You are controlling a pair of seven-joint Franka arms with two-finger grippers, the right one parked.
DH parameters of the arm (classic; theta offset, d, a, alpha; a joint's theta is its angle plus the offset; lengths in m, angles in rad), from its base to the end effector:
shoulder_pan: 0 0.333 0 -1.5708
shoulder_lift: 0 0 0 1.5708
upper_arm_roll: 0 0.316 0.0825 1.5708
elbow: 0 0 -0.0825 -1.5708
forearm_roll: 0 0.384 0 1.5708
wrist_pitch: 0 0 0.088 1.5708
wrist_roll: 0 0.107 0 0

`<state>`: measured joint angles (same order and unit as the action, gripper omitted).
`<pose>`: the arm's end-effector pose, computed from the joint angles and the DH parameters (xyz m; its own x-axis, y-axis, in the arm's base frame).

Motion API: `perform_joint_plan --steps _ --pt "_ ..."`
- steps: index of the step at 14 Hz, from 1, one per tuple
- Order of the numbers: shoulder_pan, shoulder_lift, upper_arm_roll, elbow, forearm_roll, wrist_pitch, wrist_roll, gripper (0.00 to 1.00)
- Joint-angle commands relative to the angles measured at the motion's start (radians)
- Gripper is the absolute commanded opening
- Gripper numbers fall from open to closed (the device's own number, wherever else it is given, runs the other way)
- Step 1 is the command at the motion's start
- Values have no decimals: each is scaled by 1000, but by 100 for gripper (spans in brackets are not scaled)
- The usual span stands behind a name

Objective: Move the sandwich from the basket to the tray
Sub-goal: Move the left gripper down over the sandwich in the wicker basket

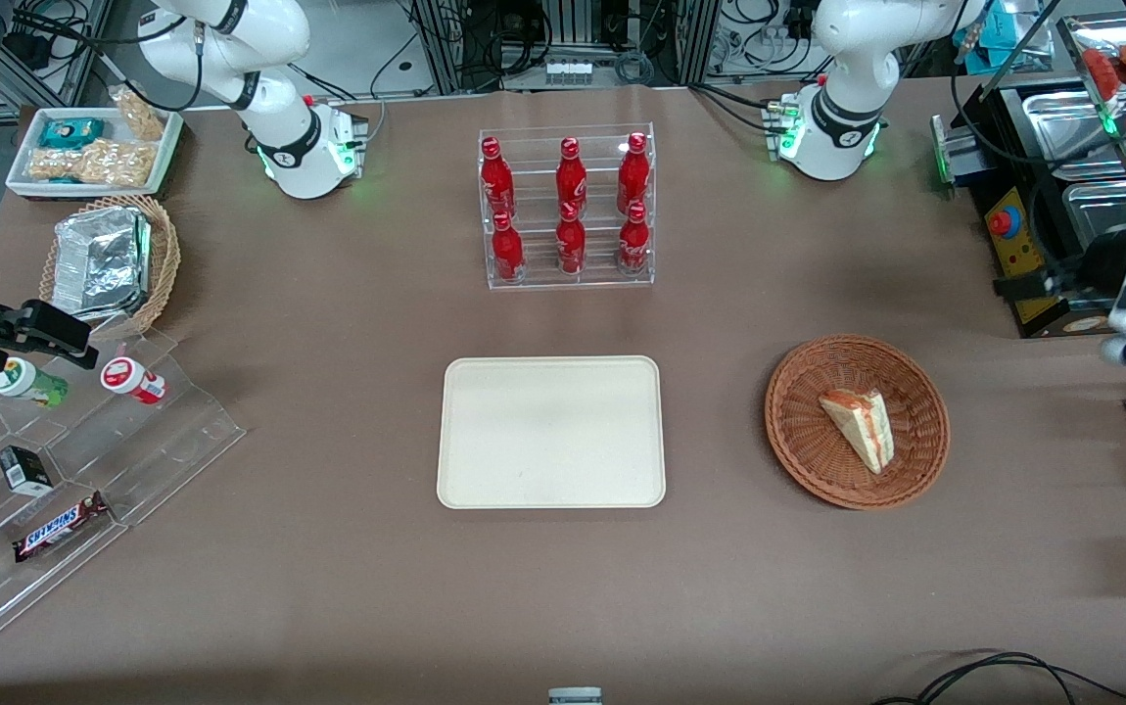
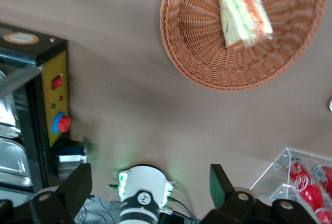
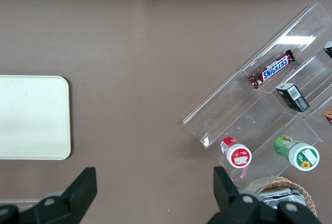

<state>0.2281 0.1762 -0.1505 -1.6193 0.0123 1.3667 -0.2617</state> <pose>0.5623 0.0507 0.4916 0.8572 0.3200 -0.4035 0.3094 -0.9463 -0.0933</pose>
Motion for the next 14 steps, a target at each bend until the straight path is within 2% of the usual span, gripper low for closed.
perform_joint_plan --steps 1,9,14 --pt "-4 43 -8 3 -11 66 -86 100" --pt "-68 74 -17 -255 -12 500 -298 100" --pt "-128 134 -15 -251 -5 650 -434 100"
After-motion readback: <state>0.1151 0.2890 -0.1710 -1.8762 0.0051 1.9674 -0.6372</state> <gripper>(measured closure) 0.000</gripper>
